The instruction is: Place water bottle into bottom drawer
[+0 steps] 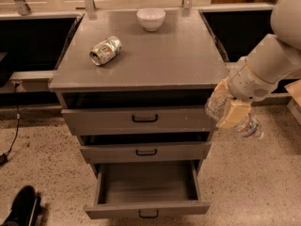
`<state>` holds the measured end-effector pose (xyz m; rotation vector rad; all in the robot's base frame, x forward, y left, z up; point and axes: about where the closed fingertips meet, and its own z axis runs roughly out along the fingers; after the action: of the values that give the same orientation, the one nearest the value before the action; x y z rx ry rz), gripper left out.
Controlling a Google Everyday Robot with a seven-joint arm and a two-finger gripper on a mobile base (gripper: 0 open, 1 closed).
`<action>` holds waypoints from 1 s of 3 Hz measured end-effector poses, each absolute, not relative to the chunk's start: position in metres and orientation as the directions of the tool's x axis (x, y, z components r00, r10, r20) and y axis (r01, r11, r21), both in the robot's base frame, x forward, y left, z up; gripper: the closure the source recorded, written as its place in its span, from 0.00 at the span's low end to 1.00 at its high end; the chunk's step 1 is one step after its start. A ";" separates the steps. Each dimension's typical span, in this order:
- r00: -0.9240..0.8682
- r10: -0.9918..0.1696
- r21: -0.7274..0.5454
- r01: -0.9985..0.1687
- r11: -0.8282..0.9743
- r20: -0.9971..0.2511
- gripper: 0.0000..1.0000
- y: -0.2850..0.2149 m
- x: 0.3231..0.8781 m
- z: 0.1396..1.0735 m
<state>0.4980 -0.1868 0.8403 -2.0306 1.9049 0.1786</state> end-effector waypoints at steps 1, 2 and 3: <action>0.155 -0.874 -0.262 -0.965 -0.033 -0.460 1.00 -0.166 0.510 0.824; 0.198 -0.730 -0.283 -0.959 -0.006 -0.654 1.00 -0.122 0.497 0.767; 0.262 -0.676 -0.355 -0.935 -0.001 -0.689 1.00 -0.092 0.507 0.774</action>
Offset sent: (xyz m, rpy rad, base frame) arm 0.0856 0.1165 -0.1007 0.7726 -0.5495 -0.1002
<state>0.5066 -0.0918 0.7738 -1.7436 1.4822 0.4140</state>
